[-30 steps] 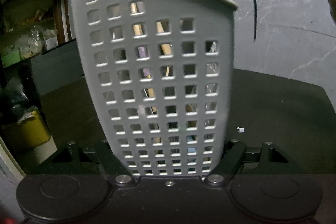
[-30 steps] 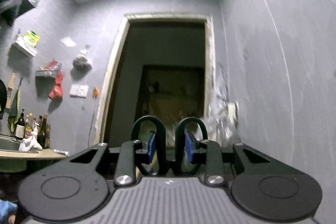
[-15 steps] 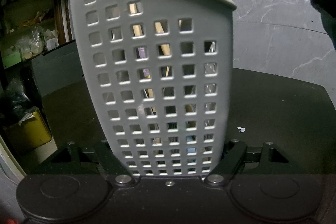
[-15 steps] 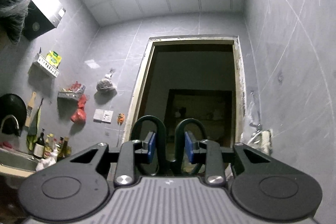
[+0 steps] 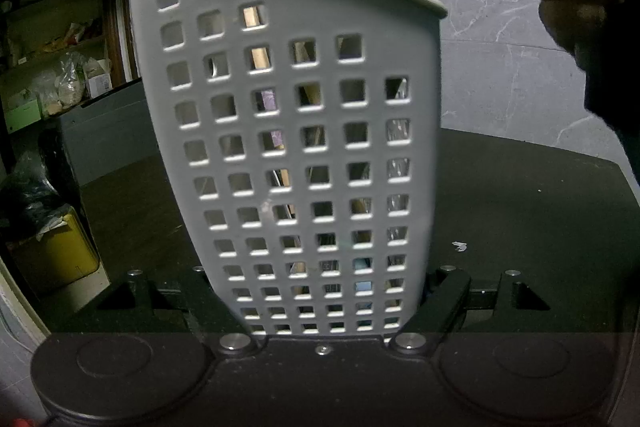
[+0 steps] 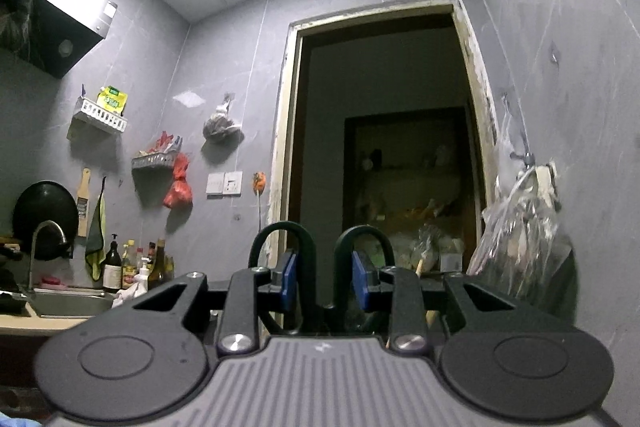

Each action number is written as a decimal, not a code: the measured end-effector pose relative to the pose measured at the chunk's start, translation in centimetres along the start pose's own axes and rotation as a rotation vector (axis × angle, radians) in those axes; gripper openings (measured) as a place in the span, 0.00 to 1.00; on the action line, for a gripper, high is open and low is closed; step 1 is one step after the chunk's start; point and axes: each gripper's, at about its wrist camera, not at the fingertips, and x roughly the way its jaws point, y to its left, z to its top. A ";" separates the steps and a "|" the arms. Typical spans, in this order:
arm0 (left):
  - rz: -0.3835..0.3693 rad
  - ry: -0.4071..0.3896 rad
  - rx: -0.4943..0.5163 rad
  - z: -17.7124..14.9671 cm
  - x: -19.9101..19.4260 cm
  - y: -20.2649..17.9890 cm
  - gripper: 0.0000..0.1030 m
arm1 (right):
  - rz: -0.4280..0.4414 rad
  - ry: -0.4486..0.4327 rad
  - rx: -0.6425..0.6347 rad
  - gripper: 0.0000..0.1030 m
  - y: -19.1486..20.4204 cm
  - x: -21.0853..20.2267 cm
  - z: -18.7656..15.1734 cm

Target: Organize utensils

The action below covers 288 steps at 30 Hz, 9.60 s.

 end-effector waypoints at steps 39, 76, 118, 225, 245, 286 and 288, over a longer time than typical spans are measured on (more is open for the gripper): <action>-0.002 0.000 -0.003 -0.1 -0.1 0.0 0.76 | 0.080 0.194 0.066 0.55 -1.3 -0.2 -3.6; 0.013 0.129 -0.115 3.2 2.3 1.7 0.77 | -0.708 0.555 0.487 1.00 -14.1 -5.5 -0.3; 0.113 0.169 -0.230 6.5 8.8 0.6 0.84 | -0.682 0.842 0.040 0.68 -33.4 23.2 -20.1; 0.042 0.024 -0.184 5.4 6.0 3.9 0.73 | -0.178 1.213 -0.131 0.14 -5.7 2.6 -10.2; 0.038 0.018 -0.181 4.8 5.6 3.8 0.73 | -0.216 1.269 -0.099 0.12 -6.3 3.4 -10.5; 0.045 0.020 -0.176 4.8 5.2 3.7 0.73 | -0.339 0.593 0.173 0.12 -6.3 -8.3 -2.1; 0.046 0.018 -0.175 4.7 5.1 3.6 0.73 | -0.334 0.522 0.171 0.12 -5.9 -9.1 -1.6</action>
